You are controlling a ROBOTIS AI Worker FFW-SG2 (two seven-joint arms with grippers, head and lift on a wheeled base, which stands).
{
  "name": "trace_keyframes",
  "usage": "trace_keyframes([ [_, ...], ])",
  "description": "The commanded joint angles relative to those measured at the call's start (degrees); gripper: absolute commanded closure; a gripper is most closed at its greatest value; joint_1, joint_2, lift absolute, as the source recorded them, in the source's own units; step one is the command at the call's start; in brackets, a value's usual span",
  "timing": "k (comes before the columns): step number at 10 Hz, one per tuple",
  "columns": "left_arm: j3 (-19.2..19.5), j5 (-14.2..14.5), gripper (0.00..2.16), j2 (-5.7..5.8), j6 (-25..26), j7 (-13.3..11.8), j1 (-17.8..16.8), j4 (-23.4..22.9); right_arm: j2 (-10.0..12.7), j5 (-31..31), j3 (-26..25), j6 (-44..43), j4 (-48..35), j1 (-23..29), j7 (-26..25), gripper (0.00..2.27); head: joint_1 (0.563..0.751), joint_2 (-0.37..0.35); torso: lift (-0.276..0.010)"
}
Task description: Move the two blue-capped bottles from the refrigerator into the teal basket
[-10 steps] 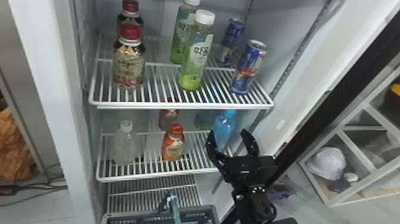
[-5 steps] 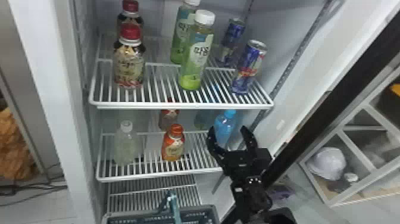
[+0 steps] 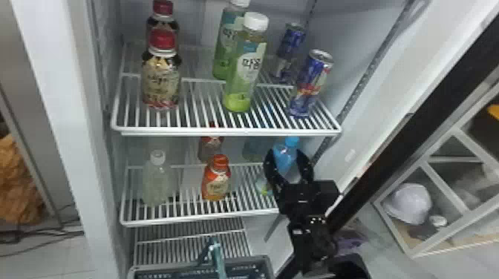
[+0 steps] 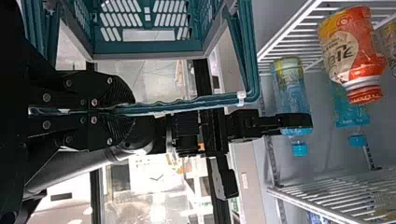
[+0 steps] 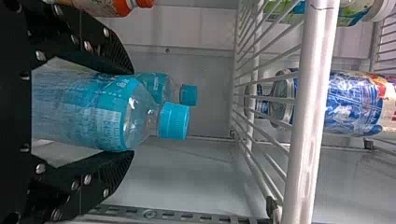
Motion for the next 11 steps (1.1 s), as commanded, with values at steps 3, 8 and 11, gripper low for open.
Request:
trace_keyframes([
  [3,0.0,0.0,1.11,0.01,0.0,0.0,0.01,0.0,-0.05,-1.62,-0.02,-0.14,-5.69,3.45,0.09,0.67,0.695,-0.35,-0.136],
  [8,0.18,0.09,1.11,-0.08,-0.28,0.0,0.01,0.0,-0.4,-4.61,-0.02,1.69,-21.3,16.53,0.7,0.67,0.695,-0.35,-0.136],
  [11,0.09,0.18,1.11,-0.08,-0.28,0.0,0.01,0.0,-0.57,-5.75,-0.37,4.08,-28.05,21.59,1.67,0.67,0.695,-0.35,-0.136],
])
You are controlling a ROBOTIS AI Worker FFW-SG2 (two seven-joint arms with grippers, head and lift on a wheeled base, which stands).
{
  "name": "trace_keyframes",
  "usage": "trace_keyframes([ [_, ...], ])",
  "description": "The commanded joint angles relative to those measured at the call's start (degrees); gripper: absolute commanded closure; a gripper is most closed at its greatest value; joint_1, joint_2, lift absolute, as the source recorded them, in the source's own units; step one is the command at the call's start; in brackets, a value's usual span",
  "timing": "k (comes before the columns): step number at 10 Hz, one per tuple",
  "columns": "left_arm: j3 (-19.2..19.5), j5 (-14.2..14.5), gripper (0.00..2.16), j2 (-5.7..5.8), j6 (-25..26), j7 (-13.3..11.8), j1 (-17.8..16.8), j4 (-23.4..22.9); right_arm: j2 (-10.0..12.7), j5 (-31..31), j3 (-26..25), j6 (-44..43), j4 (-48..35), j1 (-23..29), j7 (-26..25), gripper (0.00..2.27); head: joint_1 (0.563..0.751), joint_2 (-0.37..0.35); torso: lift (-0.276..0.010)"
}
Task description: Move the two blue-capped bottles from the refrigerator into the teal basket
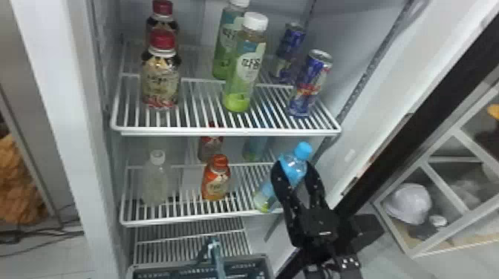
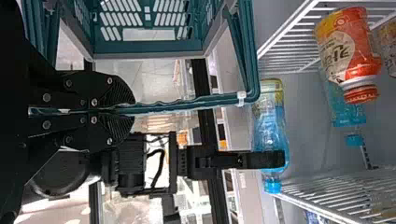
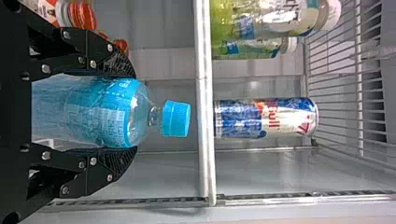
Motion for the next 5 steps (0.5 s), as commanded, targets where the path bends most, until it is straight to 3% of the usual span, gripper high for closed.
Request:
trace_keyframes([
  [1,0.06,0.01,1.11,0.0,0.0,0.0,0.0,0.0,-0.17,-0.39,-0.52,1.35,-3.87,2.8,0.46,0.67,0.695,-0.35,-0.136],
  [5,0.24,0.09,1.11,0.0,-0.14,0.0,0.14,0.0,-0.43,-0.74,-0.7,8.66,-12.87,10.95,2.57,0.66,0.695,-0.35,-0.136],
])
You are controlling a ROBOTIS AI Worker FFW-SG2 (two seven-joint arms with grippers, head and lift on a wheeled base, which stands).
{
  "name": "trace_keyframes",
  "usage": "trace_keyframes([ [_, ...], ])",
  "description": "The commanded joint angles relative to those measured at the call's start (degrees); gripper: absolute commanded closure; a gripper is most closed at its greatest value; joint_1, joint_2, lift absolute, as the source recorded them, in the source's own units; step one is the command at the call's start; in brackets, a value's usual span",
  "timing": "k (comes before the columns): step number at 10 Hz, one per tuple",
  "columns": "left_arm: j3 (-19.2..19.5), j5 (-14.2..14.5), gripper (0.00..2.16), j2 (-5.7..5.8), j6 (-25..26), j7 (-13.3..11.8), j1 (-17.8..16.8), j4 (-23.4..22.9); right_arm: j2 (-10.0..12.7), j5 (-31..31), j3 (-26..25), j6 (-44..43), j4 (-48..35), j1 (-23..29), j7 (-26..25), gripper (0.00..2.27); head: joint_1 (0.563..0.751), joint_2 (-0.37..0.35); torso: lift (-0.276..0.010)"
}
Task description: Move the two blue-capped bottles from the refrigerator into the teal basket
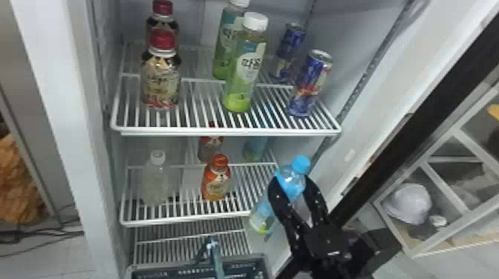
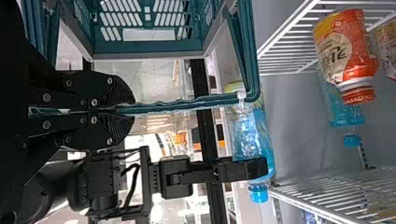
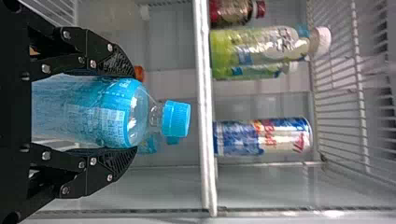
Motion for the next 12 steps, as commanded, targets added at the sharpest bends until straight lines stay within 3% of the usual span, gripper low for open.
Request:
trace_keyframes([
  [1,0.08,0.0,1.11,0.0,0.0,0.0,0.01,0.0,-0.44,-0.25,-0.03,3.61,-4.53,3.54,0.78,0.66,0.695,-0.35,-0.136],
  [5,0.34,0.0,1.11,0.0,0.0,0.0,0.57,0.0,-1.67,-1.31,-1.0,10.92,-11.42,9.16,3.33,0.66,0.695,-0.35,-0.136],
  [12,0.43,0.0,1.11,-0.09,0.0,0.0,0.72,0.0,-3.07,-2.8,-0.56,19.22,-12.68,10.29,5.61,0.65,0.695,-0.35,-0.136],
])
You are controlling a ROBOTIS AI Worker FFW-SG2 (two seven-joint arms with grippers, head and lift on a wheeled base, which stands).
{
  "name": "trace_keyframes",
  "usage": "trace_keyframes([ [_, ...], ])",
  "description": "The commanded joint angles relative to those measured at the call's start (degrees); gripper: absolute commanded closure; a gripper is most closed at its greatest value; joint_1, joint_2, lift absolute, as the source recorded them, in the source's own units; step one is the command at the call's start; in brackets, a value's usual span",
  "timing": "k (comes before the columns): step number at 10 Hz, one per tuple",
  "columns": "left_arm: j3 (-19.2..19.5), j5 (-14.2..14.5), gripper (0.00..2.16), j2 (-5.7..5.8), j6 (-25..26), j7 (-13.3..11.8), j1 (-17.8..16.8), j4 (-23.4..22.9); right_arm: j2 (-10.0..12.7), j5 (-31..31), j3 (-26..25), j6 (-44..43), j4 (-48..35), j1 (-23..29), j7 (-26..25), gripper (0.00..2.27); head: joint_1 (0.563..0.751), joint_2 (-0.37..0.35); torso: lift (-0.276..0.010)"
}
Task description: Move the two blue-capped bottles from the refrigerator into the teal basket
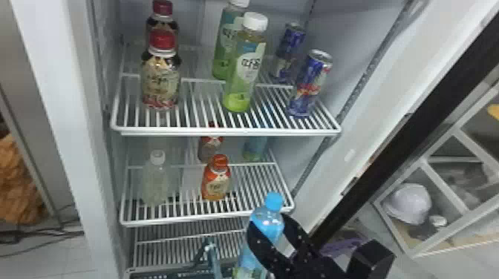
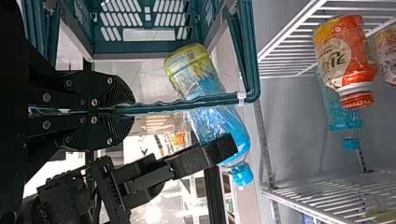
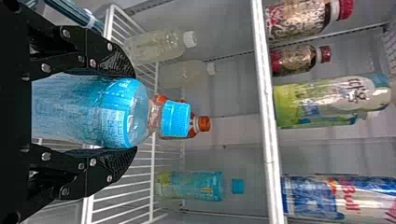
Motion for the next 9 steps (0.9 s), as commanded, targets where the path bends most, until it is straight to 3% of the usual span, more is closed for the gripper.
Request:
trace_keyframes([
  [1,0.02,0.0,1.11,0.0,0.0,0.0,0.07,0.0,-0.13,0.0,0.05,1.19,0.4,-0.14,0.1,0.65,0.695,-0.35,-0.136],
  [5,0.02,0.09,1.11,0.0,-0.14,-0.18,0.07,0.0,-0.22,1.05,0.13,1.75,3.92,-1.69,1.07,0.63,0.695,-0.35,-0.136],
  [9,0.11,0.18,1.11,-0.09,-0.28,-0.18,0.22,0.0,0.84,4.57,-1.62,-2.6,9.82,-4.92,5.81,0.49,0.695,-0.35,-0.136],
])
